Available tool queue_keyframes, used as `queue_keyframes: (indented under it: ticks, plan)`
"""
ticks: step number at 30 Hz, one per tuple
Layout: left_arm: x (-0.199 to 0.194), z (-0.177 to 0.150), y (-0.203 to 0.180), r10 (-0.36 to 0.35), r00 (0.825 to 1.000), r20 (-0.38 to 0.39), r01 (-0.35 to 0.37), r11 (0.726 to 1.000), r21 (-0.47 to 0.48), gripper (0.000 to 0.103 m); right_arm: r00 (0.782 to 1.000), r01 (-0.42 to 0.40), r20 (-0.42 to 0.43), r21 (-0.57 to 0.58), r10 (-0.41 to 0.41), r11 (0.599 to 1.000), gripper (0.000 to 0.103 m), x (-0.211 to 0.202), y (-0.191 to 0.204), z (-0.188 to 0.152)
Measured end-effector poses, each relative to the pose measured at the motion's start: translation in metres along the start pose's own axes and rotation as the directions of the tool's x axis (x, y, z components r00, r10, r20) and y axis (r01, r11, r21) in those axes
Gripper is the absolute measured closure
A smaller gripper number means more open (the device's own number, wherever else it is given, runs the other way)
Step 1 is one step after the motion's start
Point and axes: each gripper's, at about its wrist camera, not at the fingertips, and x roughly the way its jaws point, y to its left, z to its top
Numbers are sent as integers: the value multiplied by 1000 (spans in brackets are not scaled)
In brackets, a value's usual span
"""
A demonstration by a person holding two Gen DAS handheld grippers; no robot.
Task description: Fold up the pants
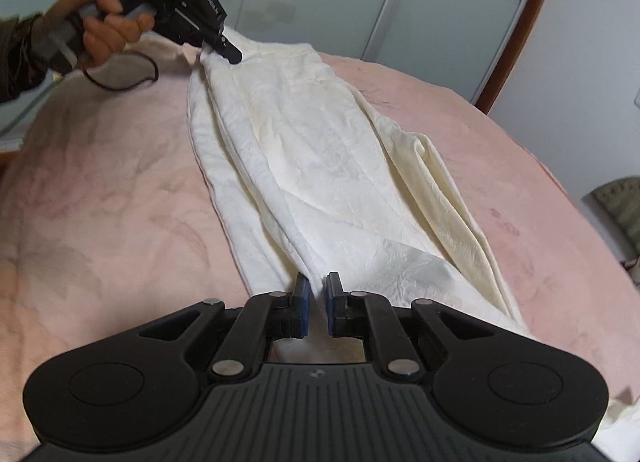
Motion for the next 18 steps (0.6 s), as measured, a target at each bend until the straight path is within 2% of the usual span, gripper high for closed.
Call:
queue_keyframes:
  ticks: [6, 13, 15, 16, 18]
  plan:
    - [15, -6, -5, 77, 996, -47, -75, 996, 45, 94, 999, -37, 13, 89, 36, 995, 95, -5, -1, -7]
    - [10, -9, -10, 116, 993, -27, -114, 991, 64, 93, 996, -83, 41, 152, 78, 985, 95, -14, 2, -17]
    - [15, -10, -12, 139, 989, -39, -136, 987, 85, 90, 996, -82, 62, 192, 71, 978, 95, -11, 0, -21]
    - [16, -11, -15, 154, 987, -37, -149, 984, 101, 81, 995, -83, 75, 211, 68, 974, 95, -10, -2, -23]
    - [13, -12, -20, 173, 985, -25, -169, 979, 113, 80, 993, -85, 95, 244, 64, 966, 94, -9, -3, -25]
